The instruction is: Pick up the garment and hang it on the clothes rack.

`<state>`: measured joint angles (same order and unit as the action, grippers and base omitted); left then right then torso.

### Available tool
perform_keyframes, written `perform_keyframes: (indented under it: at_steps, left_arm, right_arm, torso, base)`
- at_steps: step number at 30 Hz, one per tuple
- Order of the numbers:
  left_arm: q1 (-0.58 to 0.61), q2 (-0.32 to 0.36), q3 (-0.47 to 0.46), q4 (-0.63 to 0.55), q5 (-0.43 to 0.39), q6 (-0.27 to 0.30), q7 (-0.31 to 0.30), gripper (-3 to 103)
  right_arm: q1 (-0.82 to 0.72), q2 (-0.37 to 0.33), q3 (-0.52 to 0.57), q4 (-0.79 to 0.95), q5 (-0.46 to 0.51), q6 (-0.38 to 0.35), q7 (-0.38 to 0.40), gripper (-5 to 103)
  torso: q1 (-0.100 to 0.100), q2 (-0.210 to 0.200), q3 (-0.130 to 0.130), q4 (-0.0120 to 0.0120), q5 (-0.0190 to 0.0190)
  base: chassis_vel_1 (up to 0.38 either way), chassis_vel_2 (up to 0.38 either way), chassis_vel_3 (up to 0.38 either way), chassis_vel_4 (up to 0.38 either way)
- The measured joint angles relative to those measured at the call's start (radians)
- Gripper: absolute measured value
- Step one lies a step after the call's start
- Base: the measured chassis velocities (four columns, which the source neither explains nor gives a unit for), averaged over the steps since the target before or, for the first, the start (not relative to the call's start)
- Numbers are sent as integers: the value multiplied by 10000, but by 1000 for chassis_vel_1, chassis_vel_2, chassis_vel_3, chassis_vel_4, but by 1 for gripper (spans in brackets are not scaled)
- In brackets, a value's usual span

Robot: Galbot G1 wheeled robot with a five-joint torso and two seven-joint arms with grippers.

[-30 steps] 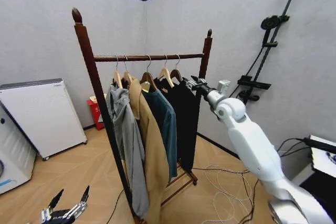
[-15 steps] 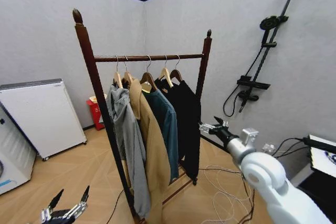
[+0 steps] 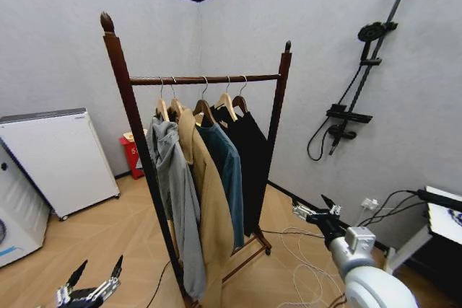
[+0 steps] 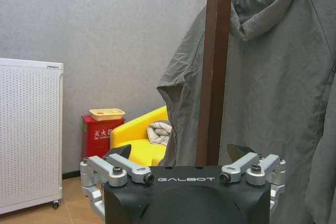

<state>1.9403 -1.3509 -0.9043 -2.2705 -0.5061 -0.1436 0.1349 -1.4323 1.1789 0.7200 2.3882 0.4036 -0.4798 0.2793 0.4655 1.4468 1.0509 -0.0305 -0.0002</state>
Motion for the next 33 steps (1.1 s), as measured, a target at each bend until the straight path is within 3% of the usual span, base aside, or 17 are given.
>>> perform_keyframes:
  at_steps: [13,21,33]
  left_arm:
    - [0,0,0,0,0,0,0,100]
    - [1,0,0,0,0,0,-2,100]
    - [-1,0,0,0,0,0,0,100]
  right_arm:
    - [-203,686,-349,-66,-1459,697,-15,100]
    - [63,694,-732,-430,-1612,1177,-138,100]
    - [3,848,-857,-444,-1785,1481,-183,100]
  torso:
    - [1,-1,0,-1,1]
    - [-10,6,-3,1,1]
    - [6,-4,3,0,1]
  base:
    - [71,-73,-72,76]
    - [151,-158,-179,141]
    - [-89,-45,-40,-60]
